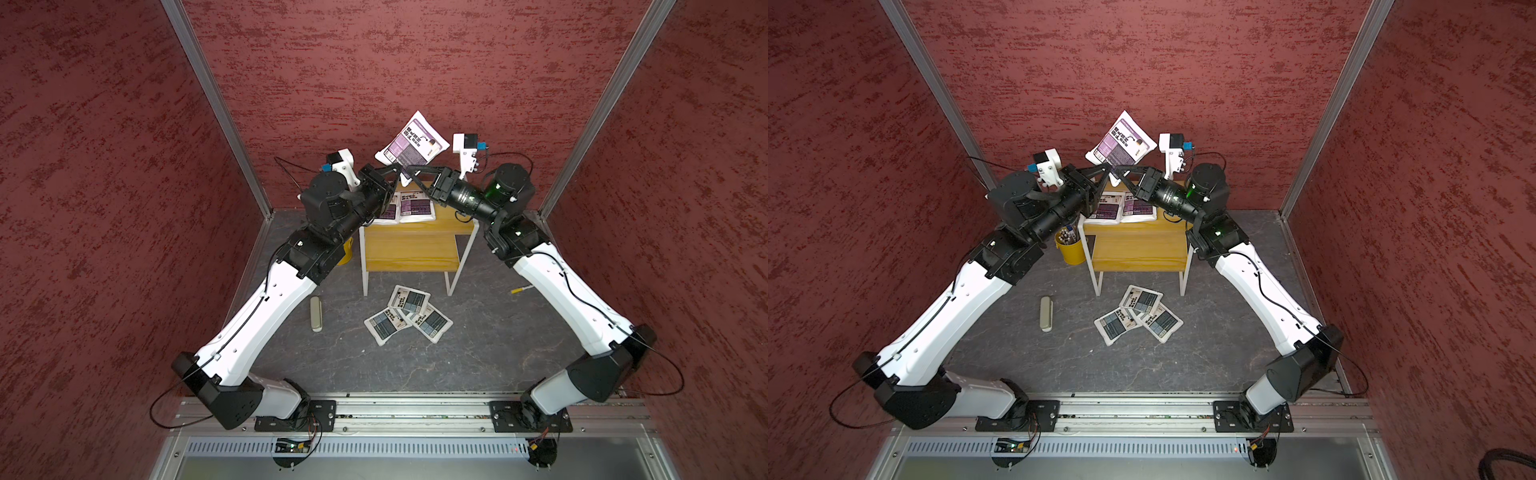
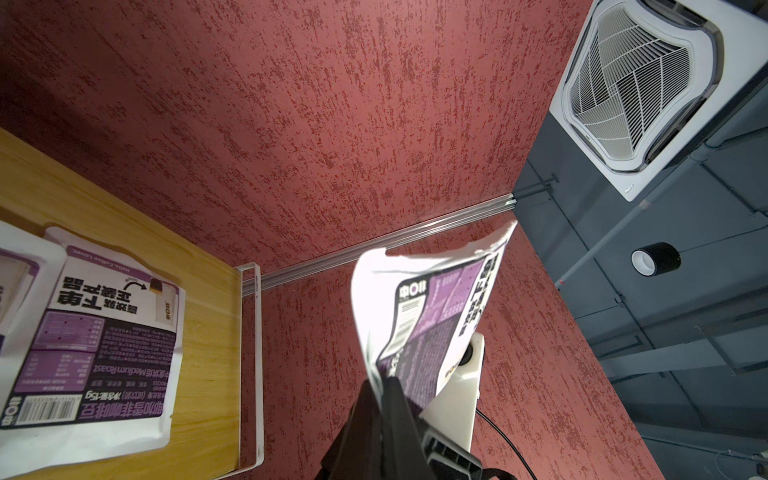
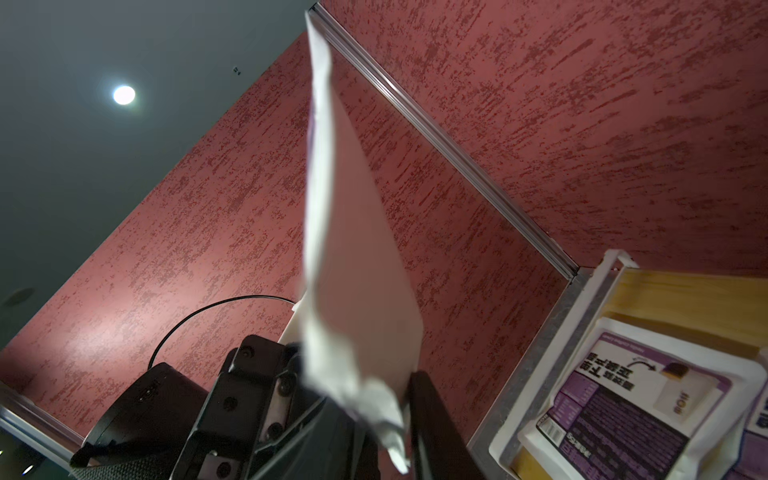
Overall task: Place the bagged coffee beans on the shelf by color
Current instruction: Place the bagged coffee beans on the shelf.
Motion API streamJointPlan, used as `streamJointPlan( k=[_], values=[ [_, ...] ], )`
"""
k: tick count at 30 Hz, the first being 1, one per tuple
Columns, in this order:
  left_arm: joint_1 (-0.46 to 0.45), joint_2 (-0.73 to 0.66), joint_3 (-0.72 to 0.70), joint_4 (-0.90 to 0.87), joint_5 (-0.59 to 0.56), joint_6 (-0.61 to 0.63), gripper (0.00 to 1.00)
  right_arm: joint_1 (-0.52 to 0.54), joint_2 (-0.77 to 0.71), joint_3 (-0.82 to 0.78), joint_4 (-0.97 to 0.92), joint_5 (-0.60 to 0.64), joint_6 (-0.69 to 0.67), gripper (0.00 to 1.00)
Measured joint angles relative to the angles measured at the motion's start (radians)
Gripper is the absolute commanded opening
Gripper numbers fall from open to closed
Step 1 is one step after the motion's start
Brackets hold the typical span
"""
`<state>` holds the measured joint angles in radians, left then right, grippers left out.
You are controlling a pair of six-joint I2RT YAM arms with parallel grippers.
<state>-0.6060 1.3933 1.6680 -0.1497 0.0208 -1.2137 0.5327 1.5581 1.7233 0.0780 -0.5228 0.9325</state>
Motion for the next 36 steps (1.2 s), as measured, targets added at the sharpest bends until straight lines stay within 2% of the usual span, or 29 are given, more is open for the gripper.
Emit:
streamJointPlan(
  k=[1,3,4,8,14,19,24,29,33,36],
  values=[
    [0.0,0.0,0.0,0.002,0.0,-0.002,0.05,0.0,0.0,0.0,0.0,0.002,0.002,0.2],
    [0.0,0.0,0.0,0.003,0.001,-0.004,0.17,0.0,0.0,0.0,0.0,0.004,0.0,0.16],
    [0.0,0.0,0.0,0.002,0.0,-0.01,0.2,0.0,0.0,0.0,0.0,0.005,0.0,0.15],
    [0.001,0.0,0.0,-0.001,0.003,-0.007,0.24,0.0,0.0,0.0,0.0,0.011,-0.005,0.12],
    [0.007,-0.001,0.0,-0.019,0.013,-0.006,0.5,-0.017,0.0,0.012,-0.023,0.01,-0.005,0.08],
    [0.063,-0.027,-0.022,-0.077,0.079,0.01,0.67,-0.092,0.0,0.048,-0.097,-0.027,0.013,0.07],
    [0.2,-0.055,-0.026,-0.176,0.248,0.058,0.73,-0.211,0.04,0.233,-0.372,-0.143,-0.005,0.06],
    [0.327,-0.031,-0.011,-0.28,0.483,0.151,0.74,-0.285,0.135,0.507,-0.751,-0.263,-0.127,0.06],
    [0.339,0.032,0.031,-0.357,0.64,0.236,0.74,-0.302,0.225,0.701,-1.055,-0.314,-0.24,0.06],
    [0.338,0.076,0.073,-0.428,0.713,0.302,0.74,-0.32,0.279,0.802,-1.239,-0.323,-0.312,0.03]
  ],
)
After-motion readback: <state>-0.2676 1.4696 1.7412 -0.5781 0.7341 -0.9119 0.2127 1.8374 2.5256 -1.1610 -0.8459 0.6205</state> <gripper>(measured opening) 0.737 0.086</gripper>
